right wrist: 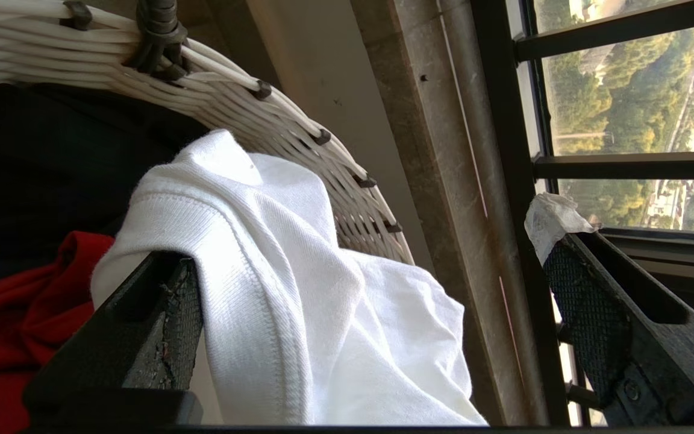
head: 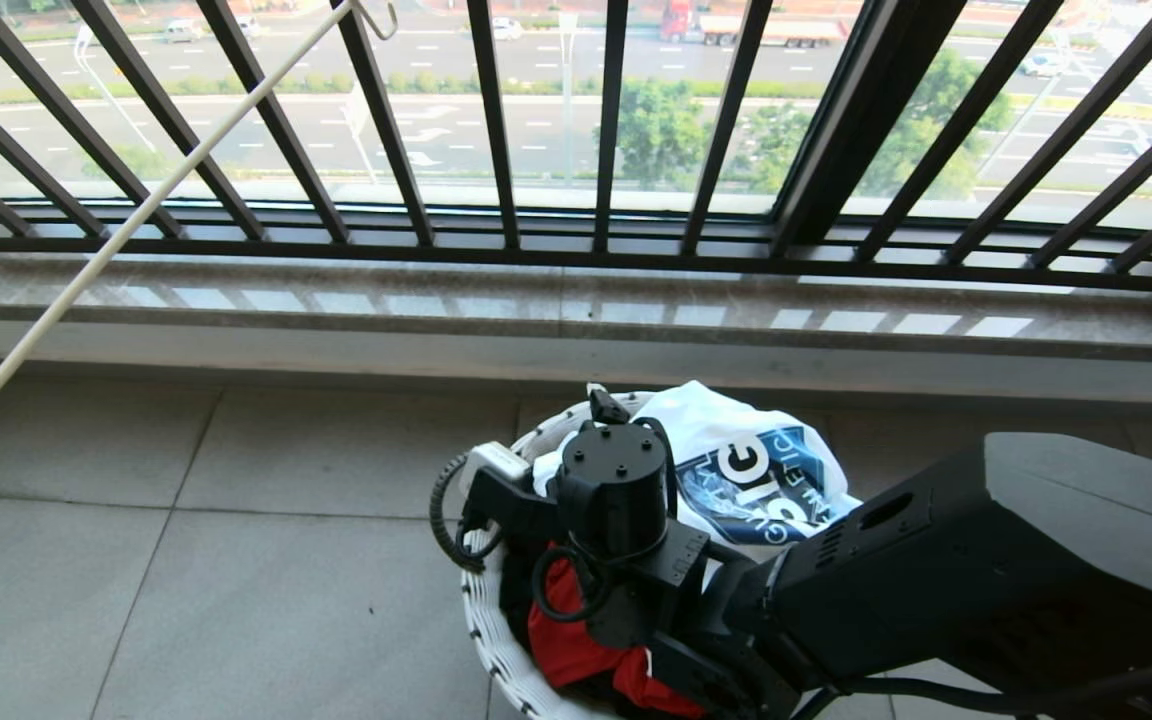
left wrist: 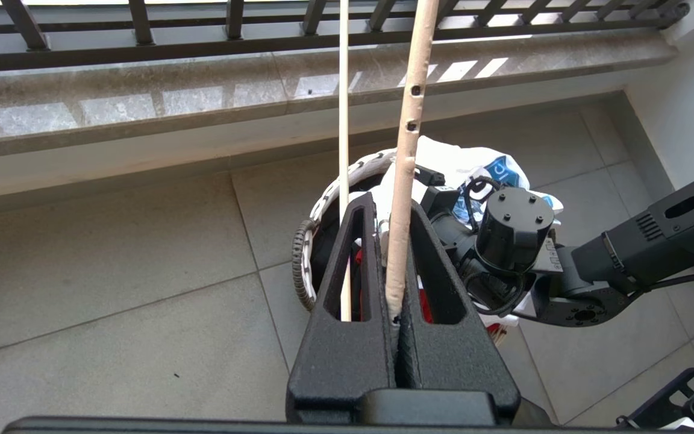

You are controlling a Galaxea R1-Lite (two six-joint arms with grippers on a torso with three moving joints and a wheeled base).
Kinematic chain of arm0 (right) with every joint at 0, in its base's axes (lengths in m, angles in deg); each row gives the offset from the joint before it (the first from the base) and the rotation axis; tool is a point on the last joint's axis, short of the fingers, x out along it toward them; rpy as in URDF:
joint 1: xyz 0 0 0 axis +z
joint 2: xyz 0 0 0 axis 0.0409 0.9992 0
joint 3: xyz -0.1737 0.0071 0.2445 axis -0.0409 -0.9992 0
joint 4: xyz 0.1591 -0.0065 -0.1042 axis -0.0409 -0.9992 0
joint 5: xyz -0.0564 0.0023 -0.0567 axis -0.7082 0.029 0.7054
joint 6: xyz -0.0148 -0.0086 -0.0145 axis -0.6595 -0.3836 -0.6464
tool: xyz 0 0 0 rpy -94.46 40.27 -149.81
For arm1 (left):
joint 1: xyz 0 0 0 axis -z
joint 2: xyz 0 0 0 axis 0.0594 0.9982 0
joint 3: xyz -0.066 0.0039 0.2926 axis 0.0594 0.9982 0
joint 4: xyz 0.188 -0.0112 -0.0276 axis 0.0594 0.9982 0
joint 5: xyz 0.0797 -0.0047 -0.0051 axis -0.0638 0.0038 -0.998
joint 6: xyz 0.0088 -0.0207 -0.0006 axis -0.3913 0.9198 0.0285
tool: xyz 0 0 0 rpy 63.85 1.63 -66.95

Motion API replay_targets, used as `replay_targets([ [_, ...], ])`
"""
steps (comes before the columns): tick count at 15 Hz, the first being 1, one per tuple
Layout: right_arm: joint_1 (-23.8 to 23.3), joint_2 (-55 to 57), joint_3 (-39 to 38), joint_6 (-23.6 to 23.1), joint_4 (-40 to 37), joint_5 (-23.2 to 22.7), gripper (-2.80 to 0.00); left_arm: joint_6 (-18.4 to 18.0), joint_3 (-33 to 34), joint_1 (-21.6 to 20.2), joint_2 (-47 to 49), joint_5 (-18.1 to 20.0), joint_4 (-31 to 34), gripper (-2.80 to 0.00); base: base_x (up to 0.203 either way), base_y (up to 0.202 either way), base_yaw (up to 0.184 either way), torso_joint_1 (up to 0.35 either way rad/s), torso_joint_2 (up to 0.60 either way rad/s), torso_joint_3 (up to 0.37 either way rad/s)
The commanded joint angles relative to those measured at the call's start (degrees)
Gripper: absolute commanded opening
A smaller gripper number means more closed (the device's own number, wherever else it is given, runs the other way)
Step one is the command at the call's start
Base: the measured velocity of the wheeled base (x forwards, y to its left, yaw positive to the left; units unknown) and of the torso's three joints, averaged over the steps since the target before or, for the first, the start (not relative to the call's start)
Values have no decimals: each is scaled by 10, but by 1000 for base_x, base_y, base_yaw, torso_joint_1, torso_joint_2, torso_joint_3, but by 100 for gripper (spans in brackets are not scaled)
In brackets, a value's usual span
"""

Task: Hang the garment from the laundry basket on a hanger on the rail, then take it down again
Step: Pick up clothes from the basket

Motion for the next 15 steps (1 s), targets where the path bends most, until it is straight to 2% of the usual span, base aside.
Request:
replay_targets([
  [1,3,1,9,-3,10,2,0,1,-1,0,0,1,1,-280,0,0,0,0,0,0],
  [13,3,13,35,-3,24,0,0,1,-1,0,-3,1,1,-280,0,0,0,0,0,0],
  [14,3,13,35,-4,24,0,-280,1,-1,0,-3,1,1,-280,0,0,0,0,0,0],
  [15,3,13,34,-4,24,0,-280,1,-1,0,-3,1,1,-280,0,0,0,0,0,0],
])
